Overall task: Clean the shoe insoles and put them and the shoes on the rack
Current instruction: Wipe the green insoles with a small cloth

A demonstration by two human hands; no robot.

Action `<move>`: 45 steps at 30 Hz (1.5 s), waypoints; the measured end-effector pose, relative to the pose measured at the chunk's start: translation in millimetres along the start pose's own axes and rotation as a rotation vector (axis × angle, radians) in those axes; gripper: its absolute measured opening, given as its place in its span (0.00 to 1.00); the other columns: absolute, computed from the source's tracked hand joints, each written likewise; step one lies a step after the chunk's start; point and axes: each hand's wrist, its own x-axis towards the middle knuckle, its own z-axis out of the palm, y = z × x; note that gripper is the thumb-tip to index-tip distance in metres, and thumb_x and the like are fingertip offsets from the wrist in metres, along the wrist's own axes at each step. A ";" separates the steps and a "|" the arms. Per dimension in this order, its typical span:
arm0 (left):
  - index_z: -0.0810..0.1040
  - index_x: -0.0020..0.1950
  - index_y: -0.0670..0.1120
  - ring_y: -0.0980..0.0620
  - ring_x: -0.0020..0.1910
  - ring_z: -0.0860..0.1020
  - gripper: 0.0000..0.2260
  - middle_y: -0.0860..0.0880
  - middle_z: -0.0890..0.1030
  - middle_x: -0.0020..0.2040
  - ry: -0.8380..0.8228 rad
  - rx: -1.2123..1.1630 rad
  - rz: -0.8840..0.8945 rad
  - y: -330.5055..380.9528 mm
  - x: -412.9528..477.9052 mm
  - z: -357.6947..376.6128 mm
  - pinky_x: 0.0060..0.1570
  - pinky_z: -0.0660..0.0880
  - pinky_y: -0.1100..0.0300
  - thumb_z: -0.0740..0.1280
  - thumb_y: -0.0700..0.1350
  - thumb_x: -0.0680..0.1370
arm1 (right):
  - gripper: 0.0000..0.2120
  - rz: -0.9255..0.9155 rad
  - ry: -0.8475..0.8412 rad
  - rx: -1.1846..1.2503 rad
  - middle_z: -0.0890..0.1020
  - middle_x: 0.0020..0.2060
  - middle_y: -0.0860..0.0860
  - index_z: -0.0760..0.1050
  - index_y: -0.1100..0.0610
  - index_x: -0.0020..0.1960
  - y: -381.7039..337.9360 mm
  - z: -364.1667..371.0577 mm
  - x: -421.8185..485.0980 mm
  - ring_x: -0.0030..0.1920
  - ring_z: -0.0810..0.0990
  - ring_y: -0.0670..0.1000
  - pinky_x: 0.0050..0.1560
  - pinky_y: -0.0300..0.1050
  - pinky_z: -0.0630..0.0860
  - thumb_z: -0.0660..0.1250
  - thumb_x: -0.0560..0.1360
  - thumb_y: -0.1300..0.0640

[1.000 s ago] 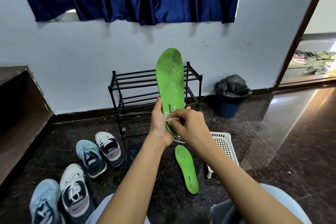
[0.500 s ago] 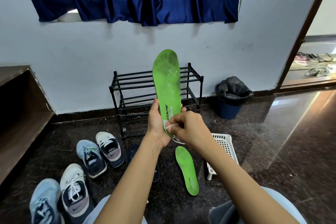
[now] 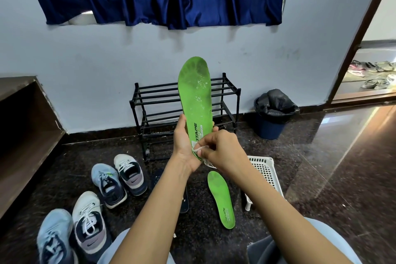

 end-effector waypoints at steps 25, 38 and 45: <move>0.81 0.47 0.39 0.46 0.33 0.82 0.30 0.40 0.83 0.36 0.039 -0.001 -0.005 -1.5 1.3 1.1 0.32 0.79 0.58 0.54 0.65 0.80 | 0.07 0.003 0.002 0.130 0.79 0.30 0.45 0.84 0.55 0.44 1.8 1.5 3.1 0.28 0.73 0.35 0.33 0.26 0.67 0.73 0.68 0.64; 0.82 0.38 0.39 0.47 0.28 0.81 0.32 0.40 0.82 0.33 0.034 0.041 -0.005 -2.6 0.3 -0.2 0.27 0.78 0.60 0.54 0.64 0.80 | 0.05 0.025 0.062 0.197 0.79 0.30 0.47 0.84 0.54 0.43 2.4 5.7 2.4 0.27 0.73 0.37 0.31 0.30 0.68 0.74 0.69 0.62; 0.80 0.47 0.39 0.46 0.34 0.81 0.28 0.41 0.81 0.39 0.026 -0.040 0.008 5.4 4.4 -5.5 0.33 0.76 0.58 0.54 0.62 0.81 | 0.09 -0.004 -0.064 -0.021 0.83 0.36 0.49 0.84 0.53 0.44 0.0 1.9 0.0 0.34 0.75 0.38 0.36 0.21 0.65 0.73 0.67 0.65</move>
